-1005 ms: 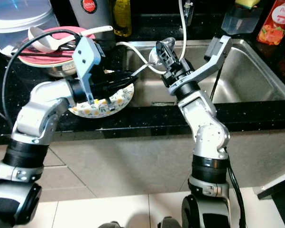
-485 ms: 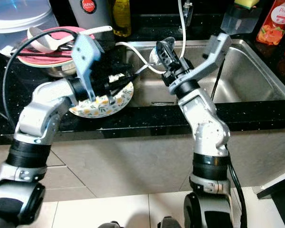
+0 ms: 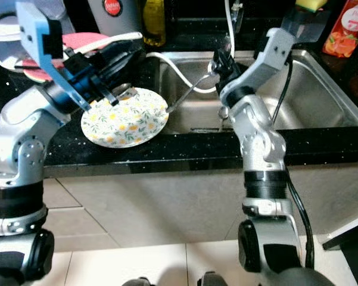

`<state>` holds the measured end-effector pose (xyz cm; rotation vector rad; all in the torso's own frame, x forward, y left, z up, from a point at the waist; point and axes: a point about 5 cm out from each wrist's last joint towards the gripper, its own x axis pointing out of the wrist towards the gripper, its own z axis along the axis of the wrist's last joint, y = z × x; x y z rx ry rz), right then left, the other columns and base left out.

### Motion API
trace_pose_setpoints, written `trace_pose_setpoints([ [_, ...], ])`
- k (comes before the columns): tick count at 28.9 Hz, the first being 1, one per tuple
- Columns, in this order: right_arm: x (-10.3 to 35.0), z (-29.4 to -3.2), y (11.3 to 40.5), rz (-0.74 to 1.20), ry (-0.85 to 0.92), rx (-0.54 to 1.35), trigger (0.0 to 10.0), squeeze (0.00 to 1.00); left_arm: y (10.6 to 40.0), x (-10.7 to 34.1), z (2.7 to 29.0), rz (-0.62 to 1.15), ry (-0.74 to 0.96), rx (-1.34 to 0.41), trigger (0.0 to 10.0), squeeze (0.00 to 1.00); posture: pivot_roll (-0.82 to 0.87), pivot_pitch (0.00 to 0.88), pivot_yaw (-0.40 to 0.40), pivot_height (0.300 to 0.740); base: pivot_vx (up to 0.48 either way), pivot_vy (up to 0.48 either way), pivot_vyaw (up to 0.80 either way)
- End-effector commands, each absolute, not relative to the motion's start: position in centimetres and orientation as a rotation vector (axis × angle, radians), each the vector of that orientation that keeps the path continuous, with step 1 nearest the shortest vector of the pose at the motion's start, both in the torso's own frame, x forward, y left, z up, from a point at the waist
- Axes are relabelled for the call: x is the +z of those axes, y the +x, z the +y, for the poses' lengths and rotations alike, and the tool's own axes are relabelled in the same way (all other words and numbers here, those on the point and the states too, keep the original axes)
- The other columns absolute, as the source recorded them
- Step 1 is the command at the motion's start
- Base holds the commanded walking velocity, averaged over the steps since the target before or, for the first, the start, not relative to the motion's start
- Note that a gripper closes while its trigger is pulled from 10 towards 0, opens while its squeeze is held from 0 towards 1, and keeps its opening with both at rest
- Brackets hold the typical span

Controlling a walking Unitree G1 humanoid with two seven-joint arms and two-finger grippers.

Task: Kitchen organization

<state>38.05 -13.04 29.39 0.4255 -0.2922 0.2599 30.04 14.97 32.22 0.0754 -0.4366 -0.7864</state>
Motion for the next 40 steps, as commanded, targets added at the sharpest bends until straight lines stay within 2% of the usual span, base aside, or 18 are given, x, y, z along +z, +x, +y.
trace_pose_setpoints([
  [1, 28.1, -13.2, 39.0, -0.228, 0.373, 0.201, 10.0, 0.0, 29.7, 32.1, 15.4, -0.424, 0.093, -0.754, 10.0, 0.0, 0.16, 0.102, -0.061, 0.74, 0.0, 0.0, 0.0],
  [5, 27.4, -13.3, 40.9, -0.185, 0.269, 0.077, 10.0, 0.0, 28.8, 31.9, 16.2, -0.398, 0.097, -0.69, 10.0, 0.0, 0.23, 0.135, -0.098, 0.74, 0.0, 0.0, 0.0],
  [7, 27.4, -13.5, 41.2, -0.186, 0.28, 0.045, 10.0, 0.0, 28.1, 31.9, 16.5, -0.388, 0.097, -0.668, 10.0, 0.0, 0.25, 0.142, -0.104, 0.74, 0.0, 0.0, 0.0],
  [14, 28.4, -14.5, 41.3, -0.226, 0.373, 0.061, 10.0, 0.0, 27.3, 31.4, 17.0, -0.36, 0.101, -0.629, 10.0, 0.0, 0.28, 0.155, -0.116, 0.74, 0.0, 0.0, 0.0],
  [27, 28.5, -15.8, 41.8, -0.281, 0.333, 0.019, 10.0, 0.0, 27.8, 31.4, 16.4, -0.348, 0.088, -0.624, 10.0, 0.0, 0.24, 0.13, -0.097, 0.74, 0.0, 0.0, 0.0],
  [29, 28.6, -16.0, 41.7, -0.292, 0.304, 0.013, 10.0, 0.0, 27.8, 31.5, 16.3, -0.35, 0.086, -0.622, 10.0, 0.0, 0.23, 0.125, -0.093, 0.74, 0.0, 0.0, 0.0],
  [30, 28.0, -16.2, 41.8, -0.268, 0.181, -0.027, 10.0, 0.0, 28.0, 31.5, 16.4, -0.352, 0.08, -0.615, 10.0, 0.0, 0.22, 0.126, -0.092, 0.74, 0.0, 0.0, 0.0],
  [32, 28.0, -16.2, 41.8, -0.268, 0.181, -0.027, 10.0, 0.0, 28.0, 31.5, 16.4, -0.352, 0.08, -0.615, 10.0, 0.0, 0.22, 0.126, -0.092, 0.74, 0.0, 0.0, 0.0],
  [36, 24.7, -15.4, 42.0, -0.131, -0.081, -0.053, 10.0, 0.0, 28.1, 31.2, 16.4, -0.34, 0.083, -0.603, 10.0, 0.0, 0.23, 0.127, -0.094, 0.74, 0.0, 0.0, 0.0],
  [40, 22.9, -14.3, 41.9, -0.07, -0.113, -0.017, 10.0, 0.0, 28.1, 31.0, 16.5, -0.333, 0.086, -0.593, 10.0, 0.0, 0.24, 0.127, -0.097, 0.74, 0.0, 0.0, 0.0],
])
